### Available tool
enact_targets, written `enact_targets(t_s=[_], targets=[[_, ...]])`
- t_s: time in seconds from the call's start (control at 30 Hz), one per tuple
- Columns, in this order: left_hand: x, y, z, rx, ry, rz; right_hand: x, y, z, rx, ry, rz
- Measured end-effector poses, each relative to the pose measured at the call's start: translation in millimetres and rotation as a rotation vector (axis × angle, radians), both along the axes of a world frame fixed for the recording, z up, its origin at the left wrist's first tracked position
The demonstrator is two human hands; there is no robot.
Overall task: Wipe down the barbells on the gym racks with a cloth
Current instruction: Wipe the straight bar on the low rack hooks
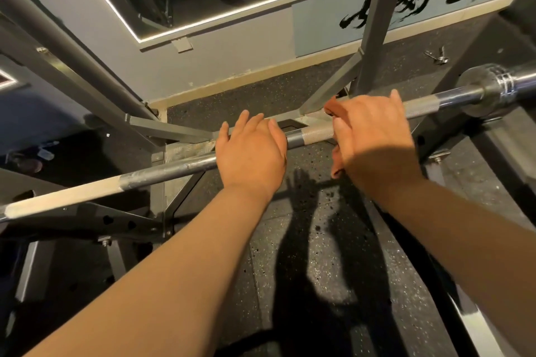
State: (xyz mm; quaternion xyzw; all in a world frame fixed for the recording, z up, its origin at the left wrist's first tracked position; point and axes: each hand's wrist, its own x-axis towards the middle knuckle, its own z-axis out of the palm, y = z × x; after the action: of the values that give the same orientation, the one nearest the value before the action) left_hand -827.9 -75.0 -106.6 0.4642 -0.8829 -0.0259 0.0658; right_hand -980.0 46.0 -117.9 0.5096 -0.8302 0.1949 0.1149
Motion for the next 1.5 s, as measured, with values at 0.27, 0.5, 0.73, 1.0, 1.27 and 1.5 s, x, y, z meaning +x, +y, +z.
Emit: enact_targets(t_s=[0.27,0.5,0.73,1.0,1.27,1.5], targets=[[-2.4,0.8,0.1,-0.008,-0.014,0.019,-1.4,-1.8,3.2,0.234,0.066,0.271],[-2.9,-0.9,-3.2,-0.062,0.038,0.019,19.1,-19.5,-7.4,-0.123,-0.126,-0.285],[-1.9,0.7,-4.8,-0.054,0.059,0.002,11.3,-8.0,-2.3,0.037,0.141,0.254],[-1.6,-1.7,-2.3,0.01,0.039,-0.016,13.7,-35.7,-6.0,-0.069,-0.024,-0.269],[5.4,-4.0,4.6,-0.03,0.063,-0.042,-4.6,-2.6,3.9,0.027,0.202,0.27],[1.8,-7.1,4.0,0.006,-0.034,-0.036,5.0,-15.2,-15.3,-0.221,-0.04,-0.085]])
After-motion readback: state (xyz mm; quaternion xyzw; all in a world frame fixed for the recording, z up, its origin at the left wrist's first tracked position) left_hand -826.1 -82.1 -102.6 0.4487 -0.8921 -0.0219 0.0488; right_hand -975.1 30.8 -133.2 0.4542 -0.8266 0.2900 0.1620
